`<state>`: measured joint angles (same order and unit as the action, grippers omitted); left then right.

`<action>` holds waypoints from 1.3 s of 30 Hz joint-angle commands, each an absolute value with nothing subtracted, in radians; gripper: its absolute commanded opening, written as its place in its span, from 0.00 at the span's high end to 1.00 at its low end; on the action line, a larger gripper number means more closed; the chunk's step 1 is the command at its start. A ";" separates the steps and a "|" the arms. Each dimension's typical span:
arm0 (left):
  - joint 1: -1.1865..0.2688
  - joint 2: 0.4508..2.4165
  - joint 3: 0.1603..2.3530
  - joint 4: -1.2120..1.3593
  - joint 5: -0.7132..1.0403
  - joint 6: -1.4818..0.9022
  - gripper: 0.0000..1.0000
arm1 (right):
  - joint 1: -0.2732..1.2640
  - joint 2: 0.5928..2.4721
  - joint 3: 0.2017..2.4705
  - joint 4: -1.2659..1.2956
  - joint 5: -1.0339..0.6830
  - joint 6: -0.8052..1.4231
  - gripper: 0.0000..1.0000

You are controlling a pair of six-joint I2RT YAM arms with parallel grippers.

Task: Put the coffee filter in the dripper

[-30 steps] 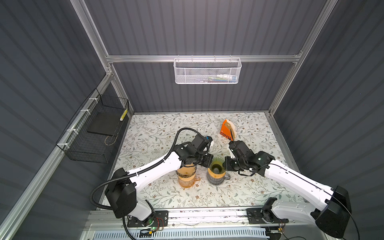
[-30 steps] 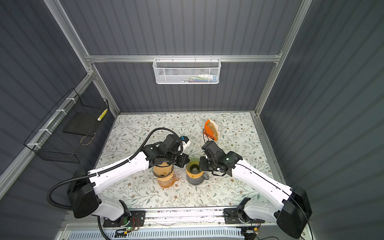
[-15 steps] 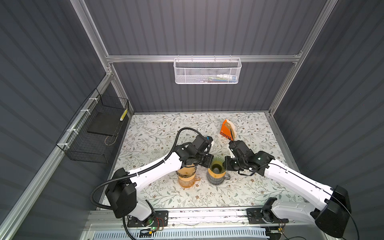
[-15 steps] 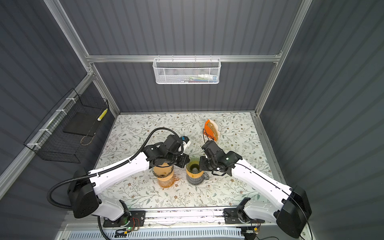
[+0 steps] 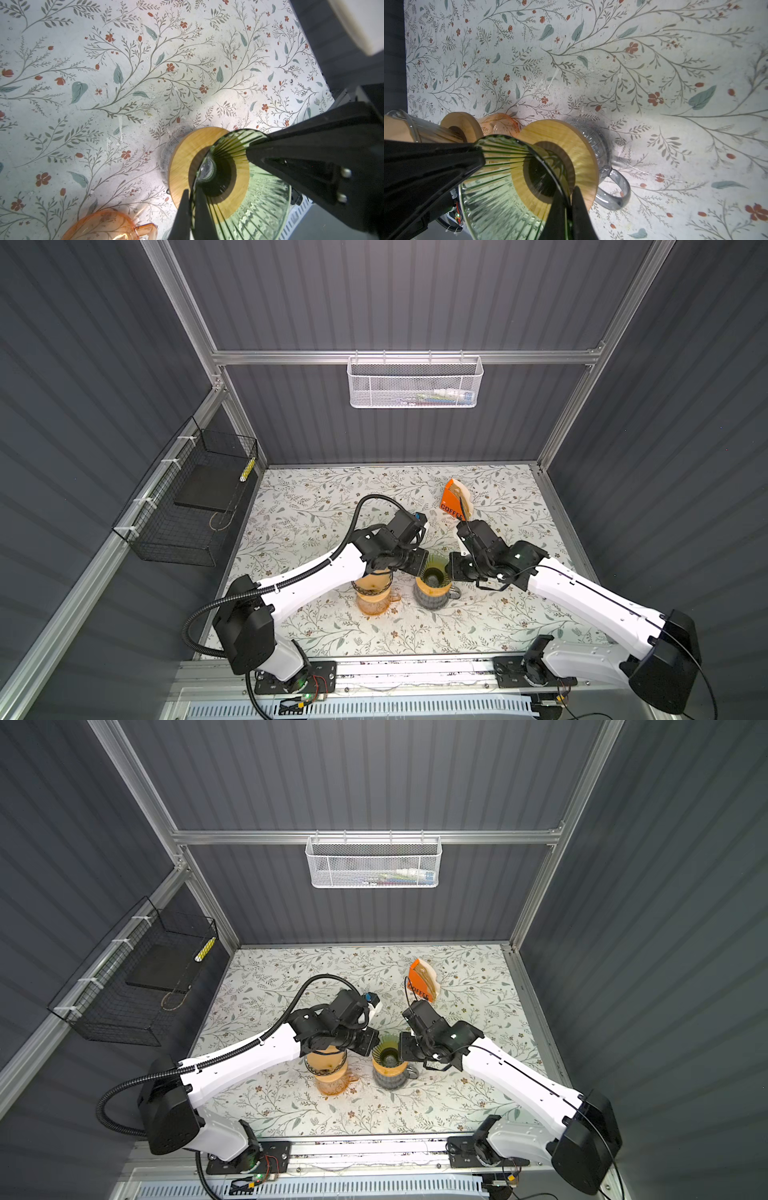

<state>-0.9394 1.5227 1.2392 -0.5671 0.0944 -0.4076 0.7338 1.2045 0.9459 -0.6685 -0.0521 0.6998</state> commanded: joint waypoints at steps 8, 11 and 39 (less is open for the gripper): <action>-0.993 1.560 1.250 -0.693 0.169 -0.361 0.97 | 0.736 1.246 0.952 -0.725 0.038 0.637 1.00; -0.993 1.562 1.256 -0.692 0.164 -0.362 0.96 | 0.736 1.246 0.956 -0.730 0.039 0.634 0.99; -0.994 1.544 1.299 -0.710 0.138 -0.356 0.91 | 0.733 1.249 1.011 -0.744 0.031 0.616 0.88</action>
